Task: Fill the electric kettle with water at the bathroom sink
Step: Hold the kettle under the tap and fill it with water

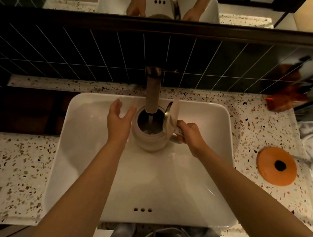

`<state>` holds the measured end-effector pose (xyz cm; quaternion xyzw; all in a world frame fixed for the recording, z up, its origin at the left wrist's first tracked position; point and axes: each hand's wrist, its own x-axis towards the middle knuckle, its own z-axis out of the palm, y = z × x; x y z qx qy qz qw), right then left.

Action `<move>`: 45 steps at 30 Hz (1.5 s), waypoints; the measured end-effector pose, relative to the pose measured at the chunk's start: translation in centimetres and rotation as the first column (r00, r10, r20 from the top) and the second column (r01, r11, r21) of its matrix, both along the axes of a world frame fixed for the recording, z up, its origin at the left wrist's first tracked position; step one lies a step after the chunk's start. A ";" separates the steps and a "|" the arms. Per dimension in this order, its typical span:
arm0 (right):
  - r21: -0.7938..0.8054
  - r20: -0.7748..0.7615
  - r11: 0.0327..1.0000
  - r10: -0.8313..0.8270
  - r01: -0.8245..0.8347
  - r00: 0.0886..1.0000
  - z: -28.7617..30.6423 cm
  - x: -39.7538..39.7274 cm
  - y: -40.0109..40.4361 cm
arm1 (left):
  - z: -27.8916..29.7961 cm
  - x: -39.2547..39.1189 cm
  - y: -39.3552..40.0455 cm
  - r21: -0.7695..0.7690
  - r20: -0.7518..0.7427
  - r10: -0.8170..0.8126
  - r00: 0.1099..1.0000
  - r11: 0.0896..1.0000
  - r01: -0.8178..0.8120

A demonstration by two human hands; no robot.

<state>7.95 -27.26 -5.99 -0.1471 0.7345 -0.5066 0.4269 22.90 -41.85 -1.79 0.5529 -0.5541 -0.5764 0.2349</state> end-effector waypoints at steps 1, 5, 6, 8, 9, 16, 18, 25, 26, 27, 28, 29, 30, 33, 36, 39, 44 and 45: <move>0.004 -0.003 1.000 0.000 0.000 1.000 0.0 0.0 0.0 | -0.3 0.3 0.3 0.110 -0.008 -0.004 1.000 0.994 0.005; 0.005 0.000 1.000 -0.009 0.009 1.000 0.4 0.1 0.0 | -1.2 0.6 1.2 0.321 -0.044 -0.034 0.998 0.946 0.046; 0.004 0.010 1.000 -0.012 0.012 1.000 0.5 0.2 0.0 | -1.2 0.6 1.2 0.333 -0.058 -0.020 0.998 0.942 0.039; 0.007 0.020 1.000 -0.019 0.019 1.000 0.6 0.2 0.0 | -1.2 0.5 1.3 0.344 -0.075 -0.003 0.997 0.939 0.028; 0.009 0.020 1.000 -0.022 0.021 1.000 0.6 0.2 0.0 | -1.3 0.5 1.3 0.347 -0.081 -0.002 0.997 0.937 0.030; 0.034 0.019 0.999 -0.027 0.026 0.999 0.3 0.2 0.0 | -1.3 0.5 1.1 0.373 -0.103 0.011 0.995 0.927 0.028; 0.030 0.019 0.999 -0.017 0.016 1.000 0.3 0.3 0.1 | -1.3 0.5 1.1 0.382 -0.104 0.020 0.994 0.924 0.021; 0.016 0.030 1.000 -0.012 0.011 0.999 0.4 0.3 0.2 | -1.2 0.7 1.0 0.422 -0.110 0.031 0.993 0.906 0.019; 0.015 0.031 1.000 -0.006 0.006 1.000 0.5 0.3 0.2 | -1.2 0.7 1.0 0.423 -0.111 0.030 0.993 0.906 0.019; 0.017 0.029 1.000 -0.002 0.002 1.000 0.5 0.3 0.2 | -1.2 0.8 1.0 0.424 -0.111 0.031 0.993 0.906 0.019; 0.021 0.025 1.000 0.000 -0.001 1.000 0.5 0.3 0.2 | -1.3 0.8 1.0 0.424 -0.110 0.034 0.993 0.906 0.016; 0.028 0.022 1.000 -0.001 0.000 1.000 0.4 0.3 0.2 | -1.3 0.8 1.0 0.424 -0.110 0.037 0.993 0.906 0.013; 0.033 0.023 0.999 -0.005 0.004 1.000 0.4 0.3 0.1 | -1.3 0.7 1.0 0.425 -0.109 0.038 0.993 0.905 0.012; 0.039 0.030 0.999 -0.018 0.016 0.999 0.5 0.3 0.1 | -1.3 0.7 1.0 0.430 -0.105 0.043 0.994 0.903 0.007; 0.039 0.037 0.999 -0.013 0.012 0.999 0.8 0.4 0.1 | -1.2 0.7 1.0 0.431 -0.105 0.047 0.993 0.903 0.003; 0.062 0.010 0.998 -0.010 0.009 1.000 0.5 0.3 0.1 | -1.2 0.6 1.1 0.427 -0.104 0.050 0.993 0.904 -0.001; 0.046 0.014 0.999 -0.004 0.003 1.000 0.7 0.3 0.2 | -1.3 0.5 1.2 0.411 -0.080 0.064 0.995 0.911 -0.025; 0.041 0.015 0.999 0.001 -0.002 1.000 0.7 0.3 0.2 | -1.3 0.4 1.3 0.410 -0.076 0.068 0.995 0.911 -0.031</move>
